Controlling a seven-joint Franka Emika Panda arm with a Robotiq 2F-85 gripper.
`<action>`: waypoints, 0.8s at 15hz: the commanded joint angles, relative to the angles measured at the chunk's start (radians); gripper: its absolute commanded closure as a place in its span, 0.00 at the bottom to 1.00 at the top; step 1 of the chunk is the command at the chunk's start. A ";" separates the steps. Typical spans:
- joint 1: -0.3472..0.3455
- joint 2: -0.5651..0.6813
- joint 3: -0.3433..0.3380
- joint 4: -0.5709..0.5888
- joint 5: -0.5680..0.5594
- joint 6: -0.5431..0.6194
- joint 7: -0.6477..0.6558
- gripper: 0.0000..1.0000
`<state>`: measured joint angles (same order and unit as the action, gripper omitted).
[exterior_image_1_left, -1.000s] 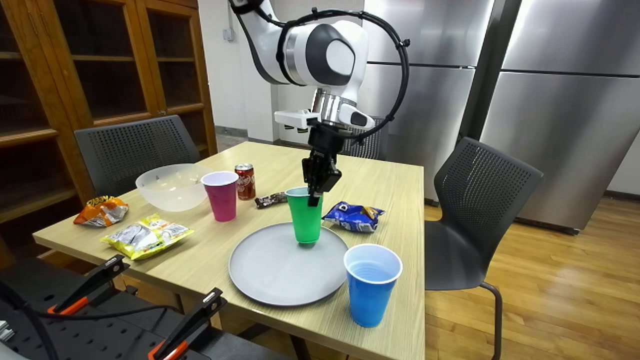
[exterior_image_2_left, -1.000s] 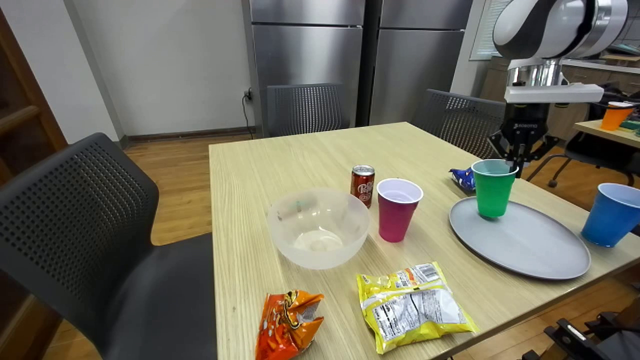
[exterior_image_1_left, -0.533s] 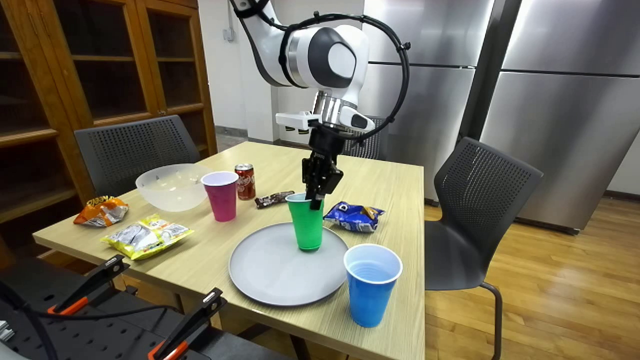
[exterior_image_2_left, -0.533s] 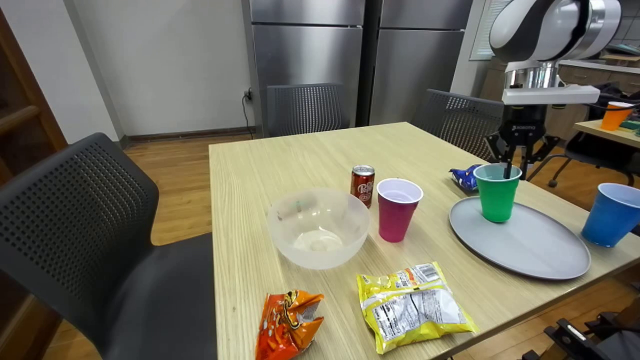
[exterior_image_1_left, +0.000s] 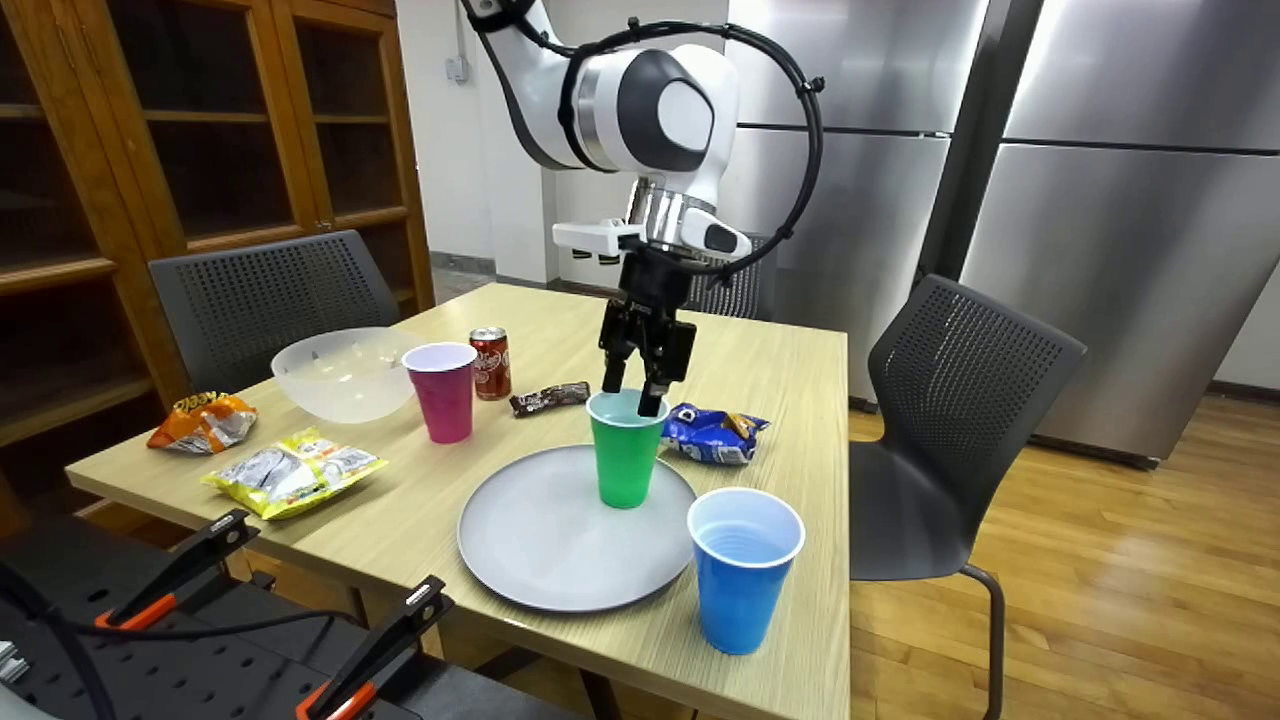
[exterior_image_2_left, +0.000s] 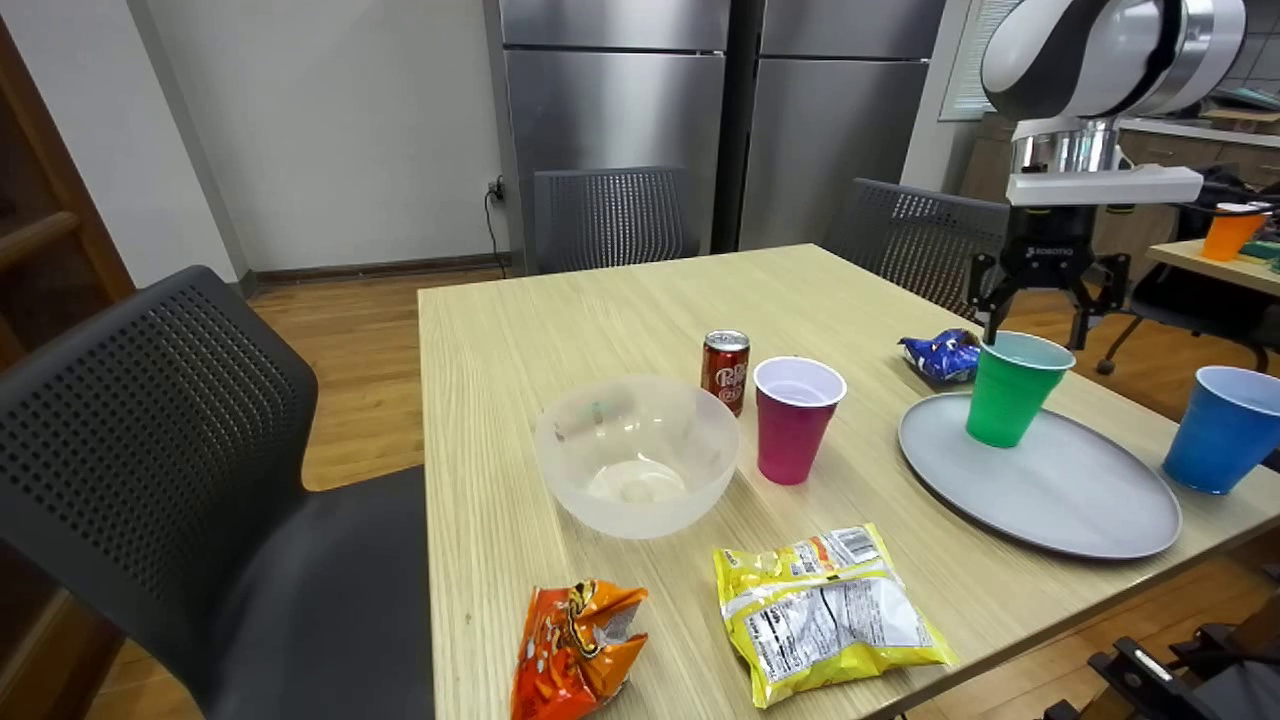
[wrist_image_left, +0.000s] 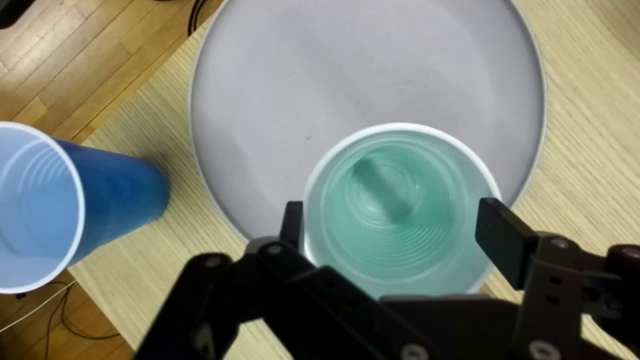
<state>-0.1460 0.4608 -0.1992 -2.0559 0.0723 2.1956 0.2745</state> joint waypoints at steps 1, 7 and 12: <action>-0.003 -0.070 -0.013 -0.042 -0.022 -0.018 -0.012 0.00; -0.010 -0.159 -0.047 -0.104 -0.055 0.003 -0.014 0.00; -0.030 -0.237 -0.083 -0.174 -0.090 0.017 -0.016 0.00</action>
<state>-0.1547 0.3068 -0.2722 -2.1551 0.0155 2.1977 0.2701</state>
